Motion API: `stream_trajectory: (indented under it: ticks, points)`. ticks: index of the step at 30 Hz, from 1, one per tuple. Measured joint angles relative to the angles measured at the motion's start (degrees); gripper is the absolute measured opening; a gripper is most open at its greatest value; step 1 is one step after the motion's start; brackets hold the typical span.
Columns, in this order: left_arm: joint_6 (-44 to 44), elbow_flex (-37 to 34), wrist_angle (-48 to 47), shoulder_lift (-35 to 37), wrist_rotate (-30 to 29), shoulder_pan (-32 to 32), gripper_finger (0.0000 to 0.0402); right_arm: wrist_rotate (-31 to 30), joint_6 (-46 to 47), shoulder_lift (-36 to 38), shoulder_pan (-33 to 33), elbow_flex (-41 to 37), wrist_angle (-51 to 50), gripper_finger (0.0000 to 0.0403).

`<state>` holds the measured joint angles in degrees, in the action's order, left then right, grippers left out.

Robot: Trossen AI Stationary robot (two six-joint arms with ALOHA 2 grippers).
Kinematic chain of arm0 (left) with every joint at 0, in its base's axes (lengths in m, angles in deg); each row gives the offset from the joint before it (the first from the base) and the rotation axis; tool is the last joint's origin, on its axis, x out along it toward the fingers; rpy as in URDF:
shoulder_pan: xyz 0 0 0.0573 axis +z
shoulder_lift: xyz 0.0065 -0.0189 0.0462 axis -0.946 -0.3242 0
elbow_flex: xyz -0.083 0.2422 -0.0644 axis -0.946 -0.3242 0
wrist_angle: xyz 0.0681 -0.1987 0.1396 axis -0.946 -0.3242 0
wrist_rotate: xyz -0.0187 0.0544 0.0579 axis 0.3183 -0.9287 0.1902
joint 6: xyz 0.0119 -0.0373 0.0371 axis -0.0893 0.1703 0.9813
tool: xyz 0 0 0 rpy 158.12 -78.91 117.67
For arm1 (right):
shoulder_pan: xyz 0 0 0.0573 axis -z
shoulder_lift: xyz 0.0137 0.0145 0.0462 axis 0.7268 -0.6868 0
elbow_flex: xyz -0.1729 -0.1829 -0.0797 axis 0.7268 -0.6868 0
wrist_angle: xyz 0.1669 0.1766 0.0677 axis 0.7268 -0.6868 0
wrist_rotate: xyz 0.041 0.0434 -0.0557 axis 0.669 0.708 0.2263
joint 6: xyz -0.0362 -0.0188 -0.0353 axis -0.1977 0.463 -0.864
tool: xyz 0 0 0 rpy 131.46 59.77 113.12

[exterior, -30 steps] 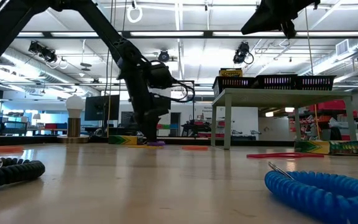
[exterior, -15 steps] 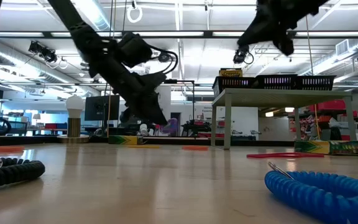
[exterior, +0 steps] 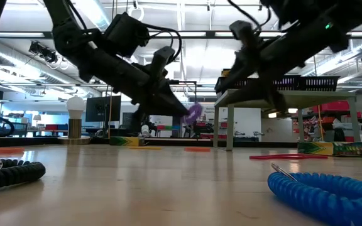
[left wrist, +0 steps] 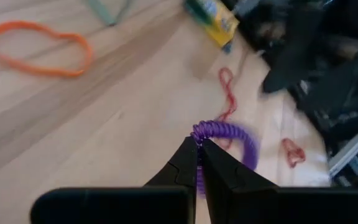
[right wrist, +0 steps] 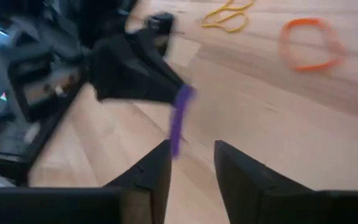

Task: Pick & Place Office Desk Supplies
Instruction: Put the violet spring keychain into the right black basket on the shelf

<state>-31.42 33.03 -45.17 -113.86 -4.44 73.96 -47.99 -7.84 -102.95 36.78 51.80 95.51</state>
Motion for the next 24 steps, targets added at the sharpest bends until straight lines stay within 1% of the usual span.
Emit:
stream_trajectory:
  ticks: [3, 4, 6, 12, 16, 21, 24]
  points:
    - [-1.3, 0.4, 2.7, -1.6, 0.1, -0.3, 0.0011, 0.7, 0.3, -4.6, 0.1, 0.1, 6.9, 0.014]
    - [-1.4, 0.6, 3.4, -2.0, 0.4, -0.4, 0.0012, 1.0, 0.3, -5.6, 0.1, 0.1, 7.8, 0.0141]
    - [-1.3, 0.9, 3.4, -2.4, 0.8, -0.4, 0.0012, 0.8, 0.6, -7.8, 0.1, 0.1, 11.4, 0.0141]
    - [-0.6, 1.6, 4.6, -2.5, 1.8, -0.5, 0.0012, 0.1, 0.9, -10.3, 0.2, 0.0, 11.7, 0.0126]
    - [-0.5, 1.6, 5.0, -2.5, 2.8, -0.4, 0.0012, -0.7, 0.9, -10.6, 0.2, 0.1, 12.1, 0.0103]
    - [-0.3, 1.6, 4.9, -2.5, 2.8, -0.5, 0.0013, -1.1, -0.3, -10.6, -0.1, 0.1, 12.2, 0.0062]
    - [1.0, 1.6, 5.0, -2.5, 2.9, -0.2, 0.002, -1.8, -1.5, -10.2, -0.3, 0.1, 12.0, 0.0042]
